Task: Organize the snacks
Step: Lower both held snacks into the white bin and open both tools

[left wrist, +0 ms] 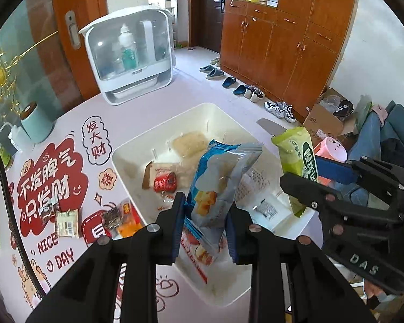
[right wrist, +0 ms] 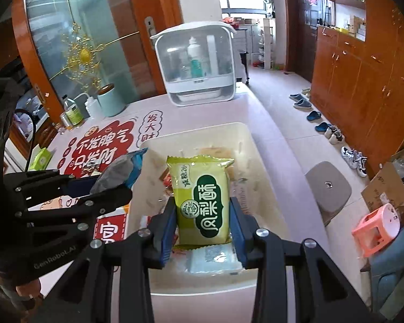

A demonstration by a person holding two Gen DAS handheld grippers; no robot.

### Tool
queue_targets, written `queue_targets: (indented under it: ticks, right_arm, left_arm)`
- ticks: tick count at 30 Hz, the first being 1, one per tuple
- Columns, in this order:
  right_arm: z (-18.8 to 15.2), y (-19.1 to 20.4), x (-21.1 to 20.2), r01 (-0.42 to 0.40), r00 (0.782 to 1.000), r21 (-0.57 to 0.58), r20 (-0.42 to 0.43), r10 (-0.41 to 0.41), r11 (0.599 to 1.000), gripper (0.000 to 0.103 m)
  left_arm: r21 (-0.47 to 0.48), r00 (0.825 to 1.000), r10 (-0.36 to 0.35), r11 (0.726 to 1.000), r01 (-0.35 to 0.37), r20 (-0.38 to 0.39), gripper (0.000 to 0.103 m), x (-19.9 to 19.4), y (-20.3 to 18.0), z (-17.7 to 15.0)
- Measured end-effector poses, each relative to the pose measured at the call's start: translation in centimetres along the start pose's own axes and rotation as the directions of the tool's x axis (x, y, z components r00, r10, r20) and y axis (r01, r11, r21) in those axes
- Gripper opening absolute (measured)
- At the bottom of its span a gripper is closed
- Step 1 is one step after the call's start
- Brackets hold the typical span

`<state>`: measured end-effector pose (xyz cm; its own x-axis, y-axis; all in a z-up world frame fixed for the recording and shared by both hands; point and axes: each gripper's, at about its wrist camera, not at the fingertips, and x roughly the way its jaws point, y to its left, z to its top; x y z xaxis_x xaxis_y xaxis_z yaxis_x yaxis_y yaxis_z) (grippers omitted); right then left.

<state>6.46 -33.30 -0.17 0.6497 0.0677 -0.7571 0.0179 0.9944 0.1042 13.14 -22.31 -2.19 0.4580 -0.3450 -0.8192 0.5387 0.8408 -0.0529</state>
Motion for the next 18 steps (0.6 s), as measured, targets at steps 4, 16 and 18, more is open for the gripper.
queue_targets:
  ticks: [4,16,18]
  right_arm:
    - [0.3,-0.4,0.3,0.035,0.999,-0.005,-0.001,-0.035,0.999,0.038]
    - [0.0,-1.6,1.8,0.099,0.994,0.013,-0.053,-0.098,0.995,0.057]
    - [-0.2,-1.9,1.7,0.093,0.995,0.021,-0.05,-0.091,0.995,0.069]
  left_arm:
    - [0.017,1.0,0.024,1.0,-0.024,0.003,0.026,0.8,-0.6,0.7]
    - [-0.043,0.995,0.098,0.994,-0.098,-0.01,0.088,2.2,1.7,0.4]
    - [-0.051,0.996,0.087,0.995,-0.088,-0.024,0.088,2.4,2.2,0.0]
